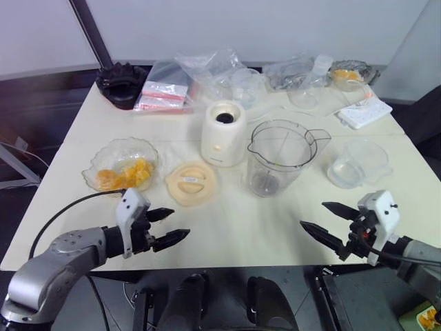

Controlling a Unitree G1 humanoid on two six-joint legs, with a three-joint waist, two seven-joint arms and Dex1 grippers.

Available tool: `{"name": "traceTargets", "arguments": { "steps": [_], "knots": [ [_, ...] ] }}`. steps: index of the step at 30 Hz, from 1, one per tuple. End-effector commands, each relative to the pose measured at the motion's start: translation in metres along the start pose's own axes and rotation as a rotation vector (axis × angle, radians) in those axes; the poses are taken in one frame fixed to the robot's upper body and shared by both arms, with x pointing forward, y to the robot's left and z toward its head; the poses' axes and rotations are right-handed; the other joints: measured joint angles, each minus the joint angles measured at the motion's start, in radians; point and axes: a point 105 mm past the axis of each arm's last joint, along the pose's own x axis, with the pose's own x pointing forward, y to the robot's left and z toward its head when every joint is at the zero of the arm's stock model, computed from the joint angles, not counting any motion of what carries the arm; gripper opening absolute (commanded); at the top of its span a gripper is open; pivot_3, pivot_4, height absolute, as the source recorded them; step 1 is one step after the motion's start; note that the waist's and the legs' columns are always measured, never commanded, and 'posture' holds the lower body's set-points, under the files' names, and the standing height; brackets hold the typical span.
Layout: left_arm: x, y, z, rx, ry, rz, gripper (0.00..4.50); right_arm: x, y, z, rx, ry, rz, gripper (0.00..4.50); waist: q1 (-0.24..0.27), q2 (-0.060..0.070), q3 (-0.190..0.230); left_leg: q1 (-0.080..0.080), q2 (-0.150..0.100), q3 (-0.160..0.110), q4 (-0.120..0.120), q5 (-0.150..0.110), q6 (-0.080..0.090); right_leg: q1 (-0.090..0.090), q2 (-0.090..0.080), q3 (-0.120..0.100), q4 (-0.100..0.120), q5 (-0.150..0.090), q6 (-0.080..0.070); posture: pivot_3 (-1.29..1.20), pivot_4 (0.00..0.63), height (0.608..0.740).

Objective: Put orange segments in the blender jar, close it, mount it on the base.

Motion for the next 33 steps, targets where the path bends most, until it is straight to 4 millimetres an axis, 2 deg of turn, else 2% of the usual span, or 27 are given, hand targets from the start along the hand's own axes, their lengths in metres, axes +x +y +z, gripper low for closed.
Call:
{"name": "traceTargets", "arguments": {
  "steps": [1,28,33],
  "knots": [
    [0.000,-0.002,0.003,0.016,-0.010,-0.011,4.11,0.000,0.004,0.005,-0.022,-0.025,0.004,4.47,0.000,0.000,0.000,0.000,0.000,0.000,0.000,0.000,0.000,0.000,0.000,0.000,0.000,0.000,0.000,0.00,0.150,0.740],
    [0.003,0.005,0.010,0.026,-0.045,0.035,4.11,0.002,0.002,0.006,-0.043,-0.032,0.013,4.47,0.000,0.000,0.000,0.000,0.000,0.000,0.000,0.000,0.000,0.000,0.000,0.000,0.000,0.000,0.000,0.00,0.150,0.740],
    [-0.001,0.013,0.017,0.060,-0.039,0.058,4.11,0.003,0.008,0.015,-0.077,-0.054,0.053,4.47,0.000,0.000,0.000,0.000,0.000,0.000,0.001,0.000,0.000,0.000,0.001,0.000,0.000,0.000,0.000,0.00,0.150,0.740]
  ]
}}
